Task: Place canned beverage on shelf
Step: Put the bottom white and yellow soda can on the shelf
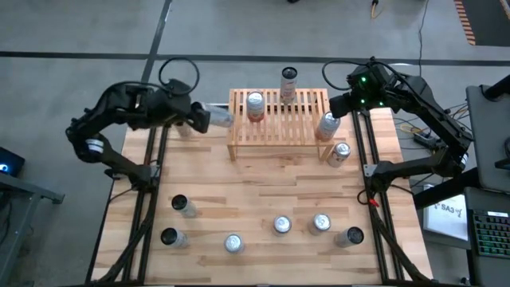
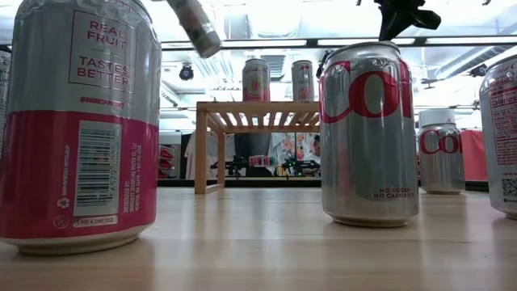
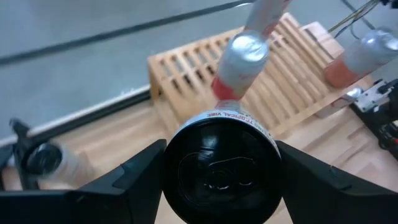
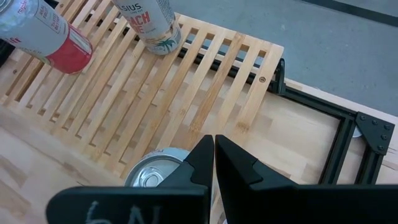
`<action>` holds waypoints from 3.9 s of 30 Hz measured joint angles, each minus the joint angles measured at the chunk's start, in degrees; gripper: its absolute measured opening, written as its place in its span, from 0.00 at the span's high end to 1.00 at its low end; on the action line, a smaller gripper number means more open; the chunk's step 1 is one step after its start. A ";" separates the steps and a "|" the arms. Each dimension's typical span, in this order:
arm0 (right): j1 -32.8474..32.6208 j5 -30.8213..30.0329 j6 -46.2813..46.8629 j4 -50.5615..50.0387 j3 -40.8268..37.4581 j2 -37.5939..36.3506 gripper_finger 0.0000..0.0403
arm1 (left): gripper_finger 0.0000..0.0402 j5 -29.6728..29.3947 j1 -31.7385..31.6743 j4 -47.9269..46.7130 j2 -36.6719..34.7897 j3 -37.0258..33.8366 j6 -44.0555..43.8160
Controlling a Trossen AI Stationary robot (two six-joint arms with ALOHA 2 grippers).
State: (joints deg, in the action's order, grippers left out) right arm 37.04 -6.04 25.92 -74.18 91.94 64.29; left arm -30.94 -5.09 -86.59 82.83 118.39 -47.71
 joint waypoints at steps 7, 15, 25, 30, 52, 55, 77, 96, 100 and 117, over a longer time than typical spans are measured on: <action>0.00 0.00 -0.01 -0.01 0.00 0.00 0.98 | 0.39 1.58 -0.83 -2.51 9.18 11.43 6.13; -0.02 0.05 -0.41 -0.03 0.00 0.00 0.98 | 0.39 2.47 -2.09 -3.28 15.40 16.23 8.27; -0.02 0.48 -0.42 -0.07 0.00 0.00 0.98 | 0.39 6.15 -3.01 -3.40 20.12 15.80 8.46; -0.02 0.48 -0.42 -0.08 0.00 0.00 0.98 | 0.38 6.41 -3.03 -3.43 22.11 15.80 8.07; -0.02 0.55 -0.41 -0.13 0.00 0.00 0.98 | 0.36 6.49 -4.80 -3.43 23.93 15.82 7.55; -0.02 0.55 -0.42 -0.12 0.00 0.00 0.98 | 0.36 6.52 -4.80 -3.41 23.99 15.82 7.36; -0.02 0.57 -0.42 -0.17 0.00 0.00 0.98 | 0.36 6.53 -4.72 -3.23 26.42 15.71 8.25; -0.03 0.55 -0.93 -0.17 0.00 0.00 0.98 | 0.29 7.86 -4.78 -3.41 27.69 15.97 9.05; -0.02 0.55 -1.12 -0.17 0.00 0.00 0.98 | 0.29 7.90 -4.76 -3.33 27.72 15.97 9.07; -0.02 -0.02 -4.89 1.25 3.71 -1.20 0.98 | 0.37 7.60 -4.76 -2.91 27.67 15.95 9.71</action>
State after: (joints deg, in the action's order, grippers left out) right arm 37.01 -6.07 21.03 -72.93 95.65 63.09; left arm -23.34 -9.85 -89.49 110.50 134.34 -38.00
